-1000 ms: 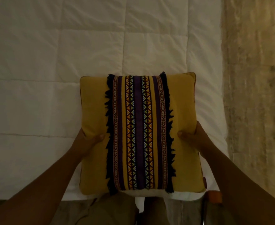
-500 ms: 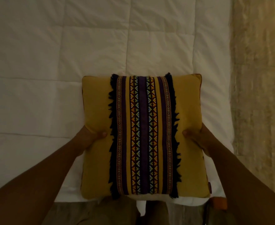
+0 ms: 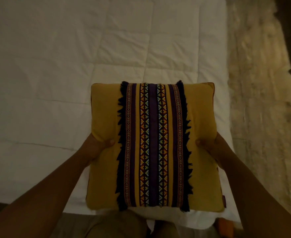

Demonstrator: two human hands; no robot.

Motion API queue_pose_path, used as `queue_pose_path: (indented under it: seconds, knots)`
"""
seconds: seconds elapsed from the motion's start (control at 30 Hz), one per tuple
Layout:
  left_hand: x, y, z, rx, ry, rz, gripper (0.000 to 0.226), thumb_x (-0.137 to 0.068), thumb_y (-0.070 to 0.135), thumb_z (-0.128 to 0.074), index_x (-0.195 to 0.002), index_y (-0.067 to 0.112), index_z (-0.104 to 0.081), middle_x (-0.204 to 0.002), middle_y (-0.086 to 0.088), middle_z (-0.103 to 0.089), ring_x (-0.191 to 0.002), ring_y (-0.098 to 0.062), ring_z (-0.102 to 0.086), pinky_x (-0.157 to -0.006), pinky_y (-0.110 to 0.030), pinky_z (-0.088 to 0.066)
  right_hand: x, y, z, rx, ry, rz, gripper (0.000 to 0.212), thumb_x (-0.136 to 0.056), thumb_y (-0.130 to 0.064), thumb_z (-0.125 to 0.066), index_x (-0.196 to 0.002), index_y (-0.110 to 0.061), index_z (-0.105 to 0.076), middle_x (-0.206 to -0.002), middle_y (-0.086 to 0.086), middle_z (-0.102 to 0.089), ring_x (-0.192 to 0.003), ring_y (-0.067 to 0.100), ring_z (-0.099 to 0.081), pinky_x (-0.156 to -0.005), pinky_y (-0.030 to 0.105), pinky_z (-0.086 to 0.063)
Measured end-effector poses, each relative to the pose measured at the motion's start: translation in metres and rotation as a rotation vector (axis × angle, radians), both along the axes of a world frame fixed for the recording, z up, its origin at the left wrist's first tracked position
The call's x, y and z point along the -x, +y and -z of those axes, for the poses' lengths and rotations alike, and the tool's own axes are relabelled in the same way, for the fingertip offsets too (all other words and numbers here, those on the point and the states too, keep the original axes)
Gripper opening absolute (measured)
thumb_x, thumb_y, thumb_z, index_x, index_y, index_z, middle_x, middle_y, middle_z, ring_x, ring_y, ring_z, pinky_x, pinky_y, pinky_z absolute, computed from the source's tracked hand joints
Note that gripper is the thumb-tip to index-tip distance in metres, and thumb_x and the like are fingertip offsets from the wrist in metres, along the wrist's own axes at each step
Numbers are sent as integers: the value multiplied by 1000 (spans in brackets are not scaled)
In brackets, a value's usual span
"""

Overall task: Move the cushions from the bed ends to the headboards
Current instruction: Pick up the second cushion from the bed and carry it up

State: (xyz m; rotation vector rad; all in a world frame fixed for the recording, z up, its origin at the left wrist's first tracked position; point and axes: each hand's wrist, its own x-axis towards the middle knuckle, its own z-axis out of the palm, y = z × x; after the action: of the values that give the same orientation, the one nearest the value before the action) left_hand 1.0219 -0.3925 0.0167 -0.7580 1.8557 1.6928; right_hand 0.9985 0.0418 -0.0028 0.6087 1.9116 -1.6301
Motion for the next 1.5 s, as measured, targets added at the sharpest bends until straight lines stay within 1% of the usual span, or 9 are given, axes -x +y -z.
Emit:
queue_pose_path:
  seconds: [0.13,0.3,0.47,0.73,0.9,1.03,1.33,1.43,1.5]
  knots:
    - [5,1,-54,-5,114,-6,117,-34,60,-93,-138,20,-55,-128,-10,-67,-113,-29,-65,-100,-54,-51,15,4,-53,-15,99,-22,72,-67,-44,-84,-131,-31,-55,-115,4,-71,-99,30,-72,-80,54,-60]
    - [10,-7,-116,-1,250,-15,60,-75,23,-83,-130,27,-60,-120,-5,-71,-109,-27,-69,-93,-52,-56,31,4,-121,-26,240,-51,60,-77,-29,-81,-131,-27,-56,-113,7,-72,-91,29,-74,-79,56,-60]
    - [-2,-29,-176,25,391,-38,57,-73,25,-85,-126,29,-62,-122,-8,-70,-110,-30,-68,-96,-58,-53,44,-16,-187,-11,370,-123,60,-78,-29,-81,-132,-28,-56,-115,5,-72,-94,26,-74,-81,57,-59]
    - [-47,-70,-240,51,556,-106,98,-46,50,-92,-135,27,-57,-126,-6,-68,-112,-28,-68,-94,-56,-54,35,-62,-258,94,530,-220,57,-72,-32,-84,-124,-36,-62,-116,1,-74,-100,27,-73,-83,53,-60]
    - [-84,-90,-247,63,537,-178,63,-66,32,-89,-123,31,-63,-122,-5,-70,-109,-26,-68,-99,-58,-51,30,-93,-255,141,536,-271,64,-70,-33,-84,-129,-29,-60,-115,2,-74,-100,27,-73,-80,49,-61]
    - [-124,-99,-250,84,534,-277,94,-45,50,-94,-129,24,-63,-123,-7,-71,-110,-28,-68,-97,-52,-54,33,-119,-252,167,552,-355,69,-69,-34,-84,-133,-28,-57,-116,2,-73,-100,26,-73,-83,52,-60]
    - [-265,-83,-247,155,545,-668,74,-44,55,-93,-112,47,-64,-101,17,-77,-95,-11,-74,-70,-27,-60,23,-189,-253,307,561,-673,58,-72,-35,-84,-125,-39,-61,-114,-3,-74,-96,22,-74,-73,43,-62]
    - [-314,-78,-245,208,494,-795,100,-48,55,-92,-137,30,-54,-123,3,-69,-111,-22,-67,-93,-46,-56,8,-224,-255,358,518,-754,56,-69,-32,-85,-118,-45,-62,-109,-7,-75,-91,17,-75,-65,35,-62]
    - [-347,-82,-249,238,482,-874,91,-60,49,-89,-140,28,-50,-126,0,-65,-115,-26,-63,-98,-48,-51,-6,-253,-257,381,509,-829,55,-69,-31,-84,-117,-47,-62,-108,-8,-75,-89,16,-75,-63,32,-61]
